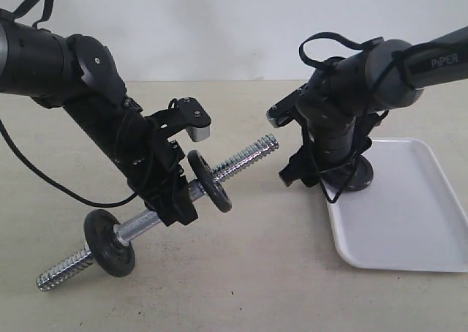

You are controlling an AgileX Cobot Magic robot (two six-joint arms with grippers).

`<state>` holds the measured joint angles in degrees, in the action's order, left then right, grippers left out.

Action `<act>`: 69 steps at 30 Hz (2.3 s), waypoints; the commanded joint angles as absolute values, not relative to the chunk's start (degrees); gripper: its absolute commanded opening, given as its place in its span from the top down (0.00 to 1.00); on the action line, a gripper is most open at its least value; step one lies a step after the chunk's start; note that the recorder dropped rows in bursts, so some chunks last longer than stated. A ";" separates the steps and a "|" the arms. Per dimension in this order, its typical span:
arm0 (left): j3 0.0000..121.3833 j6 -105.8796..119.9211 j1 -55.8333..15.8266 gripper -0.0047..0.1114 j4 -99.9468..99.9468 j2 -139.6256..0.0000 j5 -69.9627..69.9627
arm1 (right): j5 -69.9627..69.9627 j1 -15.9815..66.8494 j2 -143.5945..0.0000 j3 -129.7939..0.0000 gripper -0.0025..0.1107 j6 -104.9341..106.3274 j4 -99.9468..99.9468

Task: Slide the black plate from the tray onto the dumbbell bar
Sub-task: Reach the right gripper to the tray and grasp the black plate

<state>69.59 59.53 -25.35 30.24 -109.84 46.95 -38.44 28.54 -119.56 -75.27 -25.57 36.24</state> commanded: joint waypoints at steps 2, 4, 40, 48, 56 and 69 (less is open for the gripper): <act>71.05 59.68 -25.29 0.92 35.39 -106.35 45.90 | -38.57 28.65 -120.69 -75.59 0.55 -27.83 36.21; 71.05 59.68 -25.29 0.92 35.39 -106.35 45.90 | -38.57 28.65 -120.69 -75.59 0.69 -27.97 35.72; 71.05 59.68 -25.29 0.92 35.39 -106.35 46.54 | -41.81 15.70 -110.16 -75.59 0.29 -20.92 13.11; 71.05 59.68 -25.29 0.92 35.39 -106.35 46.42 | -40.01 15.22 -115.00 -75.69 0.12 -22.71 13.79; 71.05 59.68 -25.29 0.92 35.39 -106.35 46.07 | -38.98 13.85 -118.39 -77.69 0.12 -22.56 13.73; 71.05 59.68 -25.29 0.92 35.39 -106.35 45.85 | -39.40 13.75 -121.94 -79.56 0.13 -22.33 12.38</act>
<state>69.59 60.10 -25.35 31.55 -109.04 46.42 -38.75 14.20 -121.10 -79.31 -22.74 13.10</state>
